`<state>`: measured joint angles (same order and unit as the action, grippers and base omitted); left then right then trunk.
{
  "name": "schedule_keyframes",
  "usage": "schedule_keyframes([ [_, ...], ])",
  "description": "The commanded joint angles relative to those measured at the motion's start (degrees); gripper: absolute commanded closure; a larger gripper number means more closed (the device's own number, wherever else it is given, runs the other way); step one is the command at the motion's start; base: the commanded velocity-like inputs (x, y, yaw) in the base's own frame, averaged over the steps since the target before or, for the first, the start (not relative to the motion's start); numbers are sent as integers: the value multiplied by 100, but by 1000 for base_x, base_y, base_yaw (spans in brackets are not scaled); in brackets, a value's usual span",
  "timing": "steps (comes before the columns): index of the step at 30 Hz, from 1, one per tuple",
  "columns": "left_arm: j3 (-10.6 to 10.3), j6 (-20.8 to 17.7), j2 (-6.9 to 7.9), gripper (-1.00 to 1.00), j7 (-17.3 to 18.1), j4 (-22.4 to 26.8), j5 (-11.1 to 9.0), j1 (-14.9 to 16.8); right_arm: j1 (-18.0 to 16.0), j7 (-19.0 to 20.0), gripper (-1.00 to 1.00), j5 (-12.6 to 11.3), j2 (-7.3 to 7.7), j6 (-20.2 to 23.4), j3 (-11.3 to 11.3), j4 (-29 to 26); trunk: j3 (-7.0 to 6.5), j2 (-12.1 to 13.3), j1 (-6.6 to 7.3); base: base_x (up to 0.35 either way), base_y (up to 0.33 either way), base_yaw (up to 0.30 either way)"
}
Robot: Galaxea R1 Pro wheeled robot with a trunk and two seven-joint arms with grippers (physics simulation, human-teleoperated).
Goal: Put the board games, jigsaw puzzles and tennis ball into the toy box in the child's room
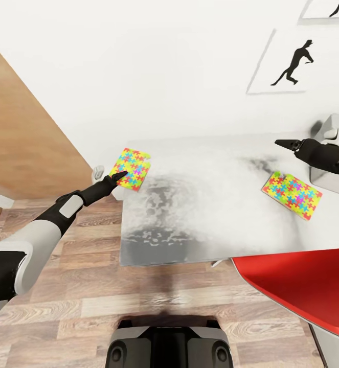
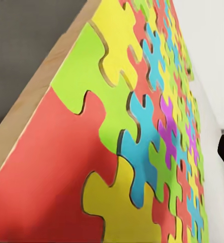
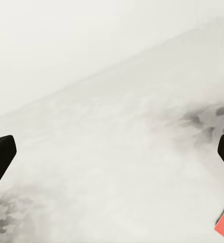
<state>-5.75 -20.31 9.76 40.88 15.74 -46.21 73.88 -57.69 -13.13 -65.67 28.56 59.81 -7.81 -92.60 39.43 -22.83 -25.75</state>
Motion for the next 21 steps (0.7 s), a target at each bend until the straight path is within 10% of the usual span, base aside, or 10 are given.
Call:
schedule_keyframes([
  [1,-40,-34,5,-100,5,-1,-60,4,-5,-58,-100,-60,1,19,-1,-3,7,-9,-3,0,0,-29],
  [8,-40,-34,32,-100,26,-1,-64,6,-5,-58,-100,-60,1,19,-1,-3,7,-9,-3,0,0,-16],
  [9,-38,-34,36,100,28,-1,-66,8,-5,-58,-100,-60,1,19,-1,-3,7,-9,-3,0,0,-8],
  [21,-32,-34,74,100,33,-1,-80,4,-5,-58,-100,-60,0,19,-1,-3,7,-9,-3,0,0,-3],
])
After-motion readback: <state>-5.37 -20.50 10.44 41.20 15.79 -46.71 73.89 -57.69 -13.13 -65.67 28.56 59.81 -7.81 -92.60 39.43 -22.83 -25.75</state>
